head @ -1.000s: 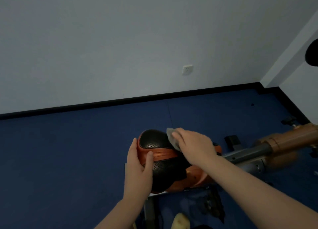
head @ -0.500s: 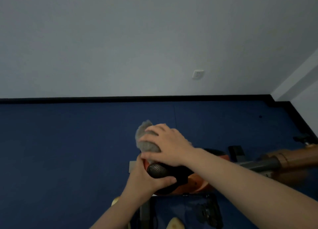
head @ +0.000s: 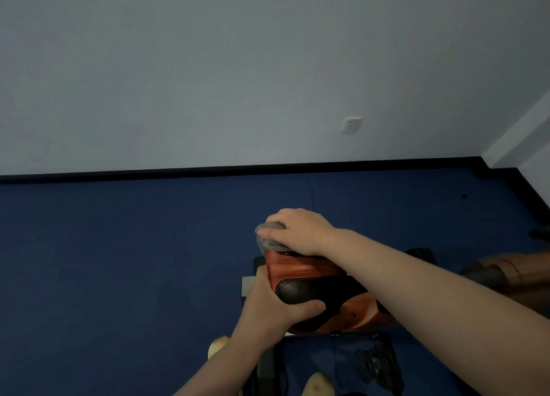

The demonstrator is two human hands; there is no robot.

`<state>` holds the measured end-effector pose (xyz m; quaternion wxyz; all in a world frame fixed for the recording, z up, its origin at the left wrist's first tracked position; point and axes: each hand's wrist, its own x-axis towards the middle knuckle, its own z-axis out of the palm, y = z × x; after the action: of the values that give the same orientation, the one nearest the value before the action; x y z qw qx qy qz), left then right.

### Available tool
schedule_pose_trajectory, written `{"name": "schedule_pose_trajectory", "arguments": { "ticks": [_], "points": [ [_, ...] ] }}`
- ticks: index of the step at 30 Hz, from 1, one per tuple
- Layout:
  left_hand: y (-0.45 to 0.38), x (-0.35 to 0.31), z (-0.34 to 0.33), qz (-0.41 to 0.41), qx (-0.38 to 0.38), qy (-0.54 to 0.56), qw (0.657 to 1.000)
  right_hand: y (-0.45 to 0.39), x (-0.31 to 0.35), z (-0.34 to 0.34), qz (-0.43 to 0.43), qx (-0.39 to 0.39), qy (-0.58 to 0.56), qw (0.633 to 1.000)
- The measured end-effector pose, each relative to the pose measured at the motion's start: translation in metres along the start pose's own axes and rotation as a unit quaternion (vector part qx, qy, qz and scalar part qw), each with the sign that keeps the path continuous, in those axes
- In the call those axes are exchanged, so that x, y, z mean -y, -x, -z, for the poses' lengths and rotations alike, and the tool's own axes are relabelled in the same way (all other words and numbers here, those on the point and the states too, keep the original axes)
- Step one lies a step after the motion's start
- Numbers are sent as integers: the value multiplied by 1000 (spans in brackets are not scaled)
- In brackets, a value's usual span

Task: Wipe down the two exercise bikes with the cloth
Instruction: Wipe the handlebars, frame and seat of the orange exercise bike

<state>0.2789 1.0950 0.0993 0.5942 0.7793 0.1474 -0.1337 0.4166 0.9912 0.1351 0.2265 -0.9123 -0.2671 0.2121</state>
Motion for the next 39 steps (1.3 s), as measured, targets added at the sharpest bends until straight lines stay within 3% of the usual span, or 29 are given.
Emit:
{"name": "schedule_pose_trajectory", "arguments": {
  "ticks": [4,6,8,9,11,13,14,16,18,21,24,26,28,30,35,39],
  "points": [
    [-1,1,-1,-30,7,2,1000,32,-3,-18,150,-65,87,983],
    [-1,0,0,-17,9,2,1000,31,-11,-8,78,-43,19,996],
    [-1,2,0,1,13,6,1000,25,-14,-10,-83,-77,-50,992],
    [0,2,0,3,12,4,1000,28,-9,-14,-120,-106,-38,986],
    [0,3,0,-4,3,-3,1000,42,-2,-27,-54,-158,50,985],
    [0,2,0,-12,-2,-9,1000,59,-8,-29,31,-126,40,991],
    [1,2,0,-13,-2,-9,1000,64,-17,-23,11,-101,10,995],
    [3,0,0,-15,-5,-17,1000,71,-42,-16,-111,-100,-38,988],
    [6,-2,1,-27,-20,-71,997,77,-48,-15,-200,-114,40,972],
    [7,-6,5,-92,-36,-162,982,68,-22,-26,-154,-163,67,972],
    [4,-7,6,-153,-33,-208,966,66,-18,-28,-64,-136,37,988],
    [6,-7,5,-184,-23,-211,960,73,-39,-11,-123,-88,-22,988],
    [9,-6,5,-194,-24,-217,956,77,-56,1,-213,-35,2,976],
    [8,-3,4,-208,-41,-232,949,74,-46,1,-210,-23,43,976],
    [-3,-1,15,-253,-20,-276,927,64,-8,-30,-114,-171,42,978],
    [-23,-14,37,-278,50,-308,908,99,-33,-31,-148,-251,60,955]
  ]
}}
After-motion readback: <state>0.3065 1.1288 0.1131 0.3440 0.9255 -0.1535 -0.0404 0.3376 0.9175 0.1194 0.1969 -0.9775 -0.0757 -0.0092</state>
